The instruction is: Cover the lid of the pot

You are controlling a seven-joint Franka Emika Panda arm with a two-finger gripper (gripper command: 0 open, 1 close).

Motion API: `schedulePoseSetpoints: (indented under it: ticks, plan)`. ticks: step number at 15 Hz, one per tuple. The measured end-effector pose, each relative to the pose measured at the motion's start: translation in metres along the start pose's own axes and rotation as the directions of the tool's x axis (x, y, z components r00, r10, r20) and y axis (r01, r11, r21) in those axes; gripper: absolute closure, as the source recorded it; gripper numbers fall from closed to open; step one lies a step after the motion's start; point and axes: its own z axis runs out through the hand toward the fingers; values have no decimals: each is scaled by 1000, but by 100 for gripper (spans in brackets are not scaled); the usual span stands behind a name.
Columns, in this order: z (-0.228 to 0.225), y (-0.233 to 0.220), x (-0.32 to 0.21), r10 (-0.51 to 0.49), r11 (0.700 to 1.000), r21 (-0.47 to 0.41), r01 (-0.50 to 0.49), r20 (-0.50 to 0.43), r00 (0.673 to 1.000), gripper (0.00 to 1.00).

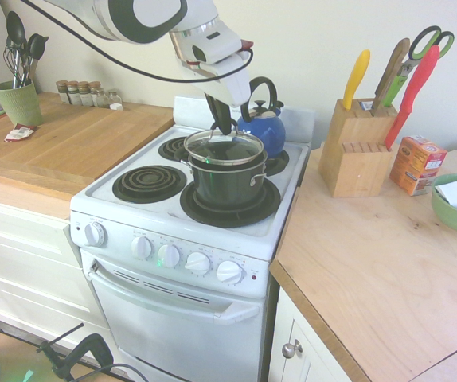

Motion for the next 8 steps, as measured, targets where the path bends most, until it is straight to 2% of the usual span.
schedulePoseSetpoints:
  ticks: [8]
  plan:
    - [21, -13, -9, -46, 999, 12, 46, -17, 999, 100]
